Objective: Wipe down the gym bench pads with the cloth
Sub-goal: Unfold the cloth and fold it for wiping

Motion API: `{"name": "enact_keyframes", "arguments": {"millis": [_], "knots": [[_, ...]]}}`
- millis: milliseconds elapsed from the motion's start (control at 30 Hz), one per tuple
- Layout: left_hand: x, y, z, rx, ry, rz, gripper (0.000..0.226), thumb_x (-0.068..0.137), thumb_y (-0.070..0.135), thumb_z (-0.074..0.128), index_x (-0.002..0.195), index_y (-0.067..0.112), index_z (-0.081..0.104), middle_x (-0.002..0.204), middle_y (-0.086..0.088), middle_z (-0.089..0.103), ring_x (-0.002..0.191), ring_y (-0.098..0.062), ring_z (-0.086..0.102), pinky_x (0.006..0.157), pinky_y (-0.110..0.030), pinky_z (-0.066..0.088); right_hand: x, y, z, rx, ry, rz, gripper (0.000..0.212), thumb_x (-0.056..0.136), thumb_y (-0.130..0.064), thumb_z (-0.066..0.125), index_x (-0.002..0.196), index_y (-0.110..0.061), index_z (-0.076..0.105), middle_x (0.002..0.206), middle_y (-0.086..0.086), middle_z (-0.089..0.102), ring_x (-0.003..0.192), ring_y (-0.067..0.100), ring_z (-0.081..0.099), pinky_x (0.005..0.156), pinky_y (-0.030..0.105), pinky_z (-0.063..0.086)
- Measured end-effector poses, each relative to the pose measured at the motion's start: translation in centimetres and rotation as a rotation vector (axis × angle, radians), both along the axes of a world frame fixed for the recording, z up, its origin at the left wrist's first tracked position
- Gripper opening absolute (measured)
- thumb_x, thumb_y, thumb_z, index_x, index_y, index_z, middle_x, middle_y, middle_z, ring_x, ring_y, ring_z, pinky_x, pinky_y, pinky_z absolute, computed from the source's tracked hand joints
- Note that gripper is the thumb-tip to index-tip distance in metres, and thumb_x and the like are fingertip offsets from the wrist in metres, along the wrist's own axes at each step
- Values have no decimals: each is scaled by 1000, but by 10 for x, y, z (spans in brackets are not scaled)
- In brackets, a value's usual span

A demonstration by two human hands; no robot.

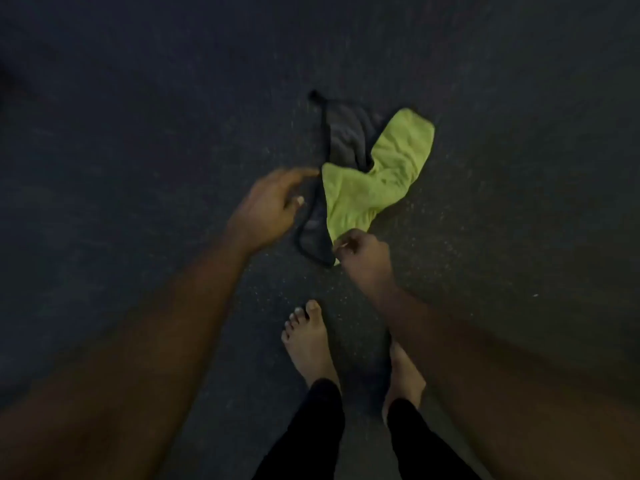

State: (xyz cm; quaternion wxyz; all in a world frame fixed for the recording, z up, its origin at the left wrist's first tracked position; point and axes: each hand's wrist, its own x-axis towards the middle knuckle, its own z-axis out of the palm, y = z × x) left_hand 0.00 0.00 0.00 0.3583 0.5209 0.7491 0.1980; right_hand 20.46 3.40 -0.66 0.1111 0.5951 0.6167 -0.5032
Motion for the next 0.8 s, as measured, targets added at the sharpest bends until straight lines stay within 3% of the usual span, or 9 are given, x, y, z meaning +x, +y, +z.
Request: {"name": "enact_keyframes", "arguments": {"millis": [100,167,267,367,433,533,667,800], "knots": [[2,15,-72,-18,115,-193,75,82,-1,64,145,36,44,151,-6,37,134,-28,45,102,-37,45,-12,-25,-59,115,-225,6,46,85,-45,75,115,-14,59,115,8,63,106,29,61,78,35,48],[7,25,-94,-54,167,-234,74,81,-2,68,142,36,46,153,-2,31,133,-28,45,97,-37,48,-19,-35,-75,172,-315,-29,56,84,-45,77,122,-13,52,125,9,55,109,30,59,80,39,49],[14,40,-100,-47,198,-297,48,82,0,66,123,25,61,128,-4,51,109,-27,57,89,-43,53,-19,-27,-79,235,-321,-74,28,93,-23,66,116,-10,56,121,11,55,103,31,61,72,33,38],[6,55,-64,-56,172,-286,28,85,1,61,108,16,68,106,-9,54,95,-29,57,81,-43,51,-15,-5,-35,304,-199,-196,10,91,-10,58,99,-7,52,106,14,58,91,32,57,70,34,32],[-2,64,-5,-36,199,-269,19,90,3,59,107,10,66,107,-11,53,98,-28,53,81,-44,49,-10,21,25,361,-94,-271,14,87,-4,56,91,-10,44,94,13,56,82,30,52,68,33,29],[-10,76,85,5,222,-175,14,95,8,50,106,11,58,106,-12,55,98,-30,50,81,-47,46,-4,63,108,469,-14,-327,17,83,2,55,89,-11,45,86,9,53,77,28,50,65,30,27],[-21,101,254,38,184,-47,13,98,12,40,106,11,50,94,-15,60,79,-34,57,69,-49,49,-7,122,264,573,72,-272,15,85,-1,55,93,-14,52,93,10,60,84,30,57,71,33,37],[-43,125,422,203,203,59,17,98,6,36,108,11,48,96,-12,59,82,-28,57,71,-48,50,-11,170,416,741,142,-220,10,89,-3,55,97,-8,60,98,13,64,91,32,60,78,38,43]]}}
